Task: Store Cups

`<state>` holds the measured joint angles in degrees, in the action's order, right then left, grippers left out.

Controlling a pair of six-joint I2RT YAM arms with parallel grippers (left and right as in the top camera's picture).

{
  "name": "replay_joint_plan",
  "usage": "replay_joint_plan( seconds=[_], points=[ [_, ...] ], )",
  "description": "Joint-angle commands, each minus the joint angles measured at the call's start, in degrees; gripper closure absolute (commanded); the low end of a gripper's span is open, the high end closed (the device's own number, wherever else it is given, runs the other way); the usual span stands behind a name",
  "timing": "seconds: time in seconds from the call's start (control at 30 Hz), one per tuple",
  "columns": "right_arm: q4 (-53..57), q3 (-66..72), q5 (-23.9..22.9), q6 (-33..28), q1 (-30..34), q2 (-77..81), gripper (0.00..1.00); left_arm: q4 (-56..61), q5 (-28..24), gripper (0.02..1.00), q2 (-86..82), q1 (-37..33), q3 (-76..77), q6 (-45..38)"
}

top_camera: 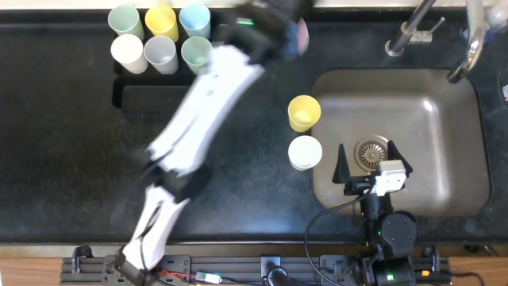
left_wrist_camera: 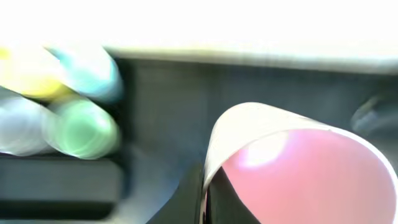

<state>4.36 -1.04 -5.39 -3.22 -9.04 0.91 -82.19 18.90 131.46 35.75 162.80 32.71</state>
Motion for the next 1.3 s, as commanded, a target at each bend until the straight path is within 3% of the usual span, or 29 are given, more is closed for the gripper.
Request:
replay_joint_plan(
  seconds=[0.03,0.2,0.4,0.57,0.9,1.3],
  points=[
    [-0.3,0.7,-0.2,-0.2,0.1,-0.3,0.003,1.4,5.9,0.982,-18.4,-9.4,-7.4,-7.1],
    [-0.3,0.7,-0.2,-0.2,0.1,-0.3,0.003,1.4,4.4,0.982,-28.1,-20.5,-19.6,-8.0],
    [-0.3,0.7,-0.2,-0.2,0.1,-0.3,0.005,2.4,-4.0,0.982,-35.1,-33.0,-35.4,-11.3],
    [-0.3,0.7,-0.2,-0.2,0.1,-0.3,0.003,6.8,-8.8,0.980,-37.6,-38.8,-51.8,-12.0],
    [-0.3,0.7,-0.2,-0.2,0.1,-0.3,0.003,14.7,-12.9,0.982,-37.6,-39.9,-68.9,-11.7],
    [-0.3,0.7,-0.2,-0.2,0.1,-0.3,0.001,20.7,-12.8,0.982,-37.0,-42.6,-76.8,-10.2]
  ],
)
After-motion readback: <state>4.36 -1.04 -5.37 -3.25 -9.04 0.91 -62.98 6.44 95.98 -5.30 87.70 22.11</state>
